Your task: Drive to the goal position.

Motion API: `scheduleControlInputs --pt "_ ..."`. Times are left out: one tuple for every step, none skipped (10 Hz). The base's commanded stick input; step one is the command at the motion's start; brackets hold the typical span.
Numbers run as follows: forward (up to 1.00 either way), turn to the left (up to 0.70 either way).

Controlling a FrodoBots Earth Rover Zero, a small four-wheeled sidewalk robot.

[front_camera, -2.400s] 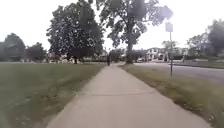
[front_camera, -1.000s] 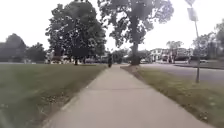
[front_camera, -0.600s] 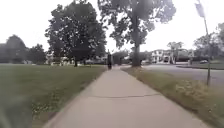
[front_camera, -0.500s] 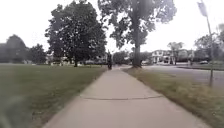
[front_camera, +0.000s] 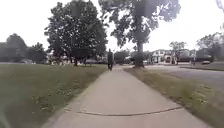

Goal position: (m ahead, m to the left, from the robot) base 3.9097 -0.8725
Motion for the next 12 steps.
scheduleControlInputs --pt "0.0 0.0" --pt "0.0 0.0" --pt "0.0 0.0" --pt "0.0 0.0" --pt "0.0 0.0" --pt "0.0 0.0" --pt "1.0 0.11" --pt "1.0 0.32" --pt "1.0 0.35" --pt "1.0 0.15" --pt "1.0 0.0" --pt "1.0 0.0"
